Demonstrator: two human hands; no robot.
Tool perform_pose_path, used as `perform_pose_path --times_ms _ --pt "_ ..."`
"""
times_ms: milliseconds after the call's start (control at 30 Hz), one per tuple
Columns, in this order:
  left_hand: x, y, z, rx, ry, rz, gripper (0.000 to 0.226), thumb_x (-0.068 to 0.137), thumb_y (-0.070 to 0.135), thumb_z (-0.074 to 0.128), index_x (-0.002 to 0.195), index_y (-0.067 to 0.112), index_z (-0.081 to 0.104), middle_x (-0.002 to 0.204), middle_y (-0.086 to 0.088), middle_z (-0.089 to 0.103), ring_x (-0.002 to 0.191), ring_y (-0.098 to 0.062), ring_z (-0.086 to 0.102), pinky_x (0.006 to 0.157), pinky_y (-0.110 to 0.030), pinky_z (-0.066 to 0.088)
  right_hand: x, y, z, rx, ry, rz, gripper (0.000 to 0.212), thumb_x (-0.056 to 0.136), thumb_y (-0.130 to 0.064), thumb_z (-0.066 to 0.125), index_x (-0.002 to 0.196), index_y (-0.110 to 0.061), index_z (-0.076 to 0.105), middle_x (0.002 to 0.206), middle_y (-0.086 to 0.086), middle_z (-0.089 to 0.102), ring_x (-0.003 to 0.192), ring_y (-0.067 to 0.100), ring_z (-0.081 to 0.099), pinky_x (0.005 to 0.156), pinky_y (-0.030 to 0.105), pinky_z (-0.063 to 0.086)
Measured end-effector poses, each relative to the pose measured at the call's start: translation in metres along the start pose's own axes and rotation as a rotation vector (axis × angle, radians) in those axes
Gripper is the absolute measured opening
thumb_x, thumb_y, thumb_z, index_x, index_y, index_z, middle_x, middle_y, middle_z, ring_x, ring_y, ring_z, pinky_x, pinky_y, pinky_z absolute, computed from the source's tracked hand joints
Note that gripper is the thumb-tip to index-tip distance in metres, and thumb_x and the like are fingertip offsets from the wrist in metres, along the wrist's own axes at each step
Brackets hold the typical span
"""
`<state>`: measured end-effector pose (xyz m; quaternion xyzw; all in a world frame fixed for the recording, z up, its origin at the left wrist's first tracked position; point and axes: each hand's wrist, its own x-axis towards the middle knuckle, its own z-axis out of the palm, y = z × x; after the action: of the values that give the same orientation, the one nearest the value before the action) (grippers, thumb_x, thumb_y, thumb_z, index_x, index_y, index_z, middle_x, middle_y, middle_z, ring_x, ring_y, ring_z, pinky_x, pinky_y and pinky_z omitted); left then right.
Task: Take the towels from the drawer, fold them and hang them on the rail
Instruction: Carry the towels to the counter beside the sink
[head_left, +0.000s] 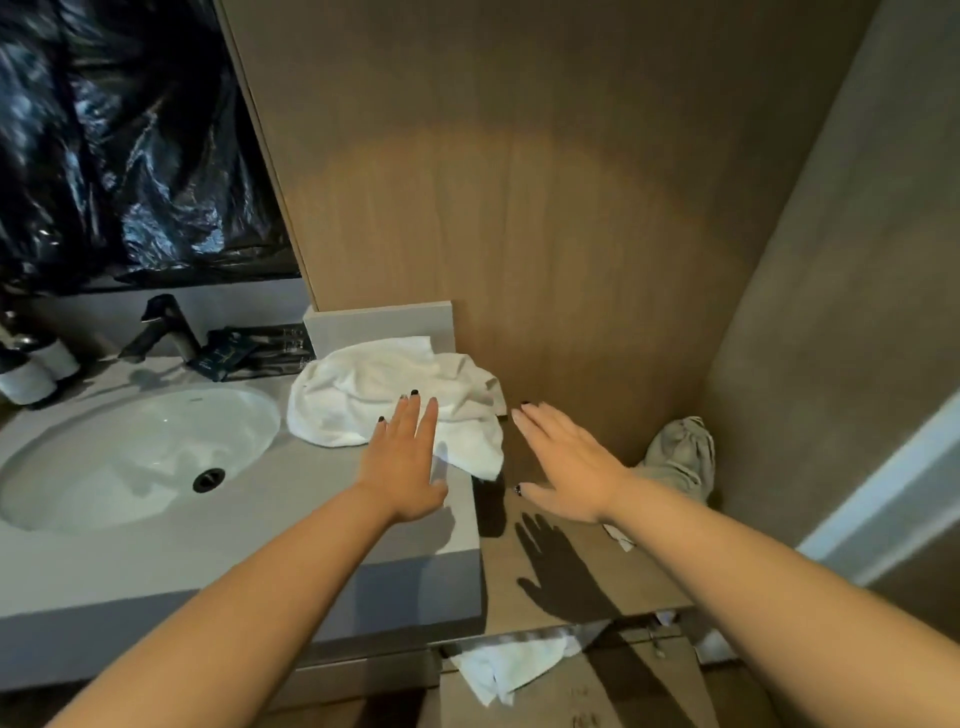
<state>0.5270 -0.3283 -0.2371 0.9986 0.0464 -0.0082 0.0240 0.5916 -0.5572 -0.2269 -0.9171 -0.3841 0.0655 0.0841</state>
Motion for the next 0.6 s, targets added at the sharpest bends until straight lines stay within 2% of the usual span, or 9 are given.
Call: perform_pose_path --times_ms 267,433,600 --pt "-0.043 0.076 0.007 -0.060 -0.031 0.026 0.104 0.086 0.048 0.062 0.157 0.011 -0.005 0.165 -0.014 -0.010 0.152 -0.030 -0.006 0.123 -0.040 0.010 -0.087 0.045 0.010 0.040 -0.068 0.098 0.087 0.095 -0.049 0.050 0.157 -0.018 -0.003 0.165 0.003 -0.005 0.151 0.020 -0.009 0.123 0.041 0.007" --pt "-0.068 0.095 0.034 -0.095 -0.109 0.049 0.104 0.086 0.047 0.062 0.157 0.010 -0.004 0.165 -0.015 -0.008 0.152 -0.029 -0.003 0.122 -0.040 0.010 -0.128 0.048 0.047 0.080 -0.161 0.149 0.087 0.096 -0.046 0.051 0.157 -0.018 -0.004 0.165 0.002 -0.006 0.151 0.020 -0.008 0.122 0.040 0.006" --pt "-0.099 0.109 0.072 -0.151 -0.196 0.071 0.103 0.087 0.046 0.062 0.157 0.010 -0.004 0.165 -0.012 -0.007 0.153 -0.027 -0.005 0.124 -0.040 0.009 -0.162 0.043 0.087 0.135 -0.260 0.256 0.083 0.098 -0.035 0.051 0.157 -0.014 -0.004 0.164 0.005 -0.009 0.151 0.021 -0.009 0.122 0.040 0.007"
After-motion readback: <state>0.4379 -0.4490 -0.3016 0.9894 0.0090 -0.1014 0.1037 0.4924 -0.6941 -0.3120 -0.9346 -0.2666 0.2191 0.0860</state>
